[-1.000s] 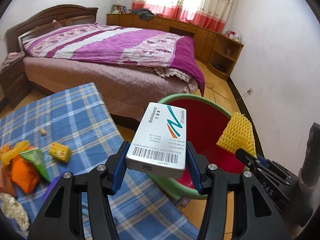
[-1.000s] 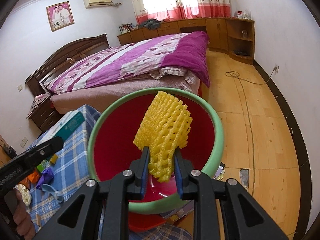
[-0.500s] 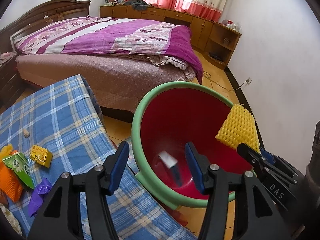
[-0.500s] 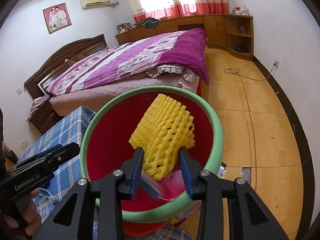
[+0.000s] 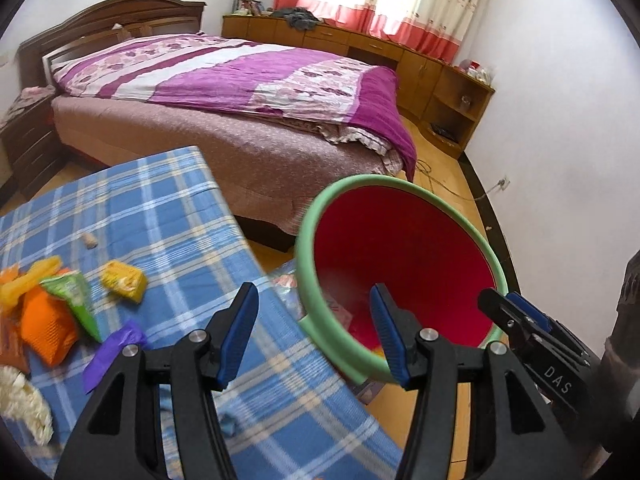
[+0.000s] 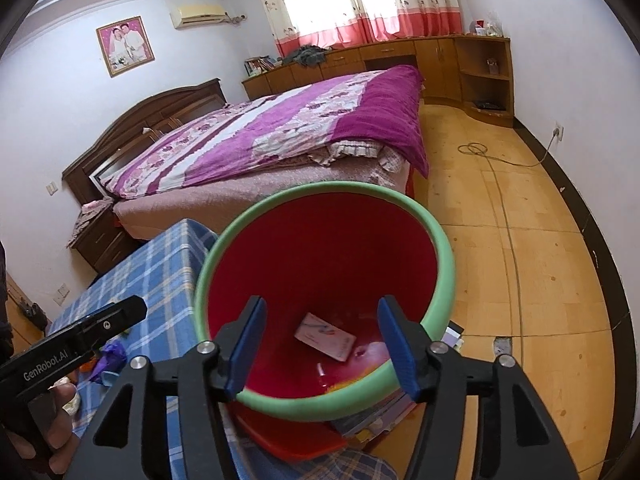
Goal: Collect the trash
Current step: 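Carry both items over the red bucket and open both tools to drop them, then grasp the crumpled white plastic with the left tool while the right tool grasps the blue scoop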
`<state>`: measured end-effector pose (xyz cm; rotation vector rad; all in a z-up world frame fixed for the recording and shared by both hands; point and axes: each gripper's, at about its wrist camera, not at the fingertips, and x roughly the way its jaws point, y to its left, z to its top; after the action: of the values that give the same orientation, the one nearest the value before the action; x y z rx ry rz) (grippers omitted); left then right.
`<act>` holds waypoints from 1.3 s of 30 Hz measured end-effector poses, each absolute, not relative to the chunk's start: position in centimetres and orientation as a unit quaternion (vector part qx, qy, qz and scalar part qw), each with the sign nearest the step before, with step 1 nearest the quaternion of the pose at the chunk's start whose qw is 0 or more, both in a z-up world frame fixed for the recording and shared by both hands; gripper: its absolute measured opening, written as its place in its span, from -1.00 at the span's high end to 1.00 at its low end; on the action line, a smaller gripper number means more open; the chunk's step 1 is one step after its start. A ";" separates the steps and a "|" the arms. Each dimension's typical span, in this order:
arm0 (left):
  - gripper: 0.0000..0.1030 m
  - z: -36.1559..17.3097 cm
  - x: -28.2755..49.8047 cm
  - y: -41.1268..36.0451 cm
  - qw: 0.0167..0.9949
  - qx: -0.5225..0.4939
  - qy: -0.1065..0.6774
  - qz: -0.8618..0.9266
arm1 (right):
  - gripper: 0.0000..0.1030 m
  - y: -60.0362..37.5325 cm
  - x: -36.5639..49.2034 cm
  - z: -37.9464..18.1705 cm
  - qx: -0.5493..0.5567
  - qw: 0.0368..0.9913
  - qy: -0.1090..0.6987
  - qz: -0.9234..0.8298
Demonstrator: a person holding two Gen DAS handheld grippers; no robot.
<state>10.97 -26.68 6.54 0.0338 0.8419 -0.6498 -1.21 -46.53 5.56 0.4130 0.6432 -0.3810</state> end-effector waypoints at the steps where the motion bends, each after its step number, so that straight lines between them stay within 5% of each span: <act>1: -0.13 6.8 10.8 -26.0 0.864 0.012 0.400 -0.306 | -0.22 -46.2 -1.4 5.7 0.200 0.911 0.310 -0.183; 39: -0.26 4.6 9.4 -3.5 0.905 -0.080 0.409 -0.089 | -0.41 -33.5 0.1 5.7 0.170 0.917 0.351 -0.080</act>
<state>9.36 -3.55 4.57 -0.1648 0.8449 -0.1837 0.10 -33.51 5.68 0.3490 0.7226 -0.1645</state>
